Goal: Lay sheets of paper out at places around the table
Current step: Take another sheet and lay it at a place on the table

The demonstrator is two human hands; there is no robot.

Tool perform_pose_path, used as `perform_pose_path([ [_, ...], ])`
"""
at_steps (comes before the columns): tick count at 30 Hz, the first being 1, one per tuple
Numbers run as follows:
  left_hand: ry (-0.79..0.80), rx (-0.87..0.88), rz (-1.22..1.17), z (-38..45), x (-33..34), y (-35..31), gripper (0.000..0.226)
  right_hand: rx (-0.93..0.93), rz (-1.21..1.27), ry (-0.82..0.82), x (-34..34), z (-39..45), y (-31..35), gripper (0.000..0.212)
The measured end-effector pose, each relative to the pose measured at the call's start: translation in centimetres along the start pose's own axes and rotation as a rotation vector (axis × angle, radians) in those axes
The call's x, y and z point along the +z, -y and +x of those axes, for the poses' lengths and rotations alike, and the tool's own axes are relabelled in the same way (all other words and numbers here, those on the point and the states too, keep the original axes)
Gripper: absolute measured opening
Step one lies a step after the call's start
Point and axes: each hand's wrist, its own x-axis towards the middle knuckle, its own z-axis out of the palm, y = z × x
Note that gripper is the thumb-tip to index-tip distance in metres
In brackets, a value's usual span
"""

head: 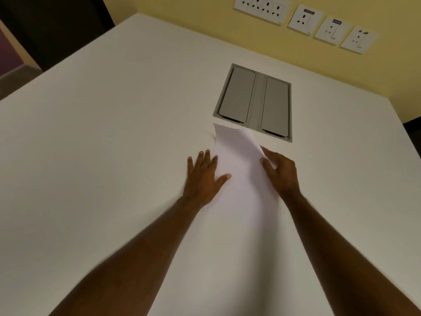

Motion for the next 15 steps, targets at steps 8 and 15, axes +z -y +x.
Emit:
perform_pose_path([
  [8,-0.168,-0.254,-1.13,-4.2,-9.0,0.4,0.097,-0.22,0.395,-0.089,-5.1,-7.3,13.1,0.042],
  [15,-0.027,-0.135,-1.006,-12.2,-19.1,4.9,0.079,-0.098,0.703,-0.195,-7.6,-11.1,24.0,0.059],
])
